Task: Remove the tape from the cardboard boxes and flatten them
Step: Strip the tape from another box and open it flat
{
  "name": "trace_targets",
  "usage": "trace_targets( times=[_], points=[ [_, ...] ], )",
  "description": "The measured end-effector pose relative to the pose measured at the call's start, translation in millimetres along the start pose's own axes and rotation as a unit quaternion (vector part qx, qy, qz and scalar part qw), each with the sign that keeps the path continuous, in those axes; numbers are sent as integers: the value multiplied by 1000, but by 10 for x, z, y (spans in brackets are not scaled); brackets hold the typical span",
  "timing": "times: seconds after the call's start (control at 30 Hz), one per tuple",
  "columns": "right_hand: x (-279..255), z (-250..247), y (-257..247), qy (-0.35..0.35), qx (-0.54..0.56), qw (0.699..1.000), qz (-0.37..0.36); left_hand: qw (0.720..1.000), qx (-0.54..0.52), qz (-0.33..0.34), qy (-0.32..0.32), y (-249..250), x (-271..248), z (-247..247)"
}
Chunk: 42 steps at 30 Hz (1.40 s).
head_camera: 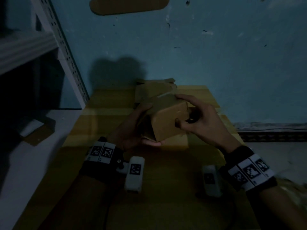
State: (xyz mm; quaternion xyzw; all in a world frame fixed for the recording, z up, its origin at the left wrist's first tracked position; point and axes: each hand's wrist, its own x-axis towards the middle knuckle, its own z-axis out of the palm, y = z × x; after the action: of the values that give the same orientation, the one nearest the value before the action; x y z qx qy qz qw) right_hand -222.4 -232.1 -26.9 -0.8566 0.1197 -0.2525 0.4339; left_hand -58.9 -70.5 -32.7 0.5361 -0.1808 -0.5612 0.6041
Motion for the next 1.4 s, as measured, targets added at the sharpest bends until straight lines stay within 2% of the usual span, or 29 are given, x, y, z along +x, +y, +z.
trace_targets(
  times=[0.67, 1.0, 1.1, 1.23, 1.3, 1.4],
  points=[
    [-5, 57, 1, 0, -108, 994, 11, 1000, 5, -13, -24, -34, -7, 0],
    [-10, 18, -16, -6, 9, 999, 50, 1000, -19, -2, -15, -18, -13, 39],
    [-5, 14, -17, 73, -22, 997, 27, 1000, -16, 12, -1, -22, -8, 44],
    [10, -2, -28, 193, -170, 965, -41, 999, -21, 20, 17, -14, -13, 54],
    [35, 3, 30, 189, -170, 964, -76, 999, -17, 22, 22, -1, -19, 65],
    [46, 41, 86, 127, -97, 983, -92, 999, -17, 20, 24, 7, -32, 66]
  ],
)
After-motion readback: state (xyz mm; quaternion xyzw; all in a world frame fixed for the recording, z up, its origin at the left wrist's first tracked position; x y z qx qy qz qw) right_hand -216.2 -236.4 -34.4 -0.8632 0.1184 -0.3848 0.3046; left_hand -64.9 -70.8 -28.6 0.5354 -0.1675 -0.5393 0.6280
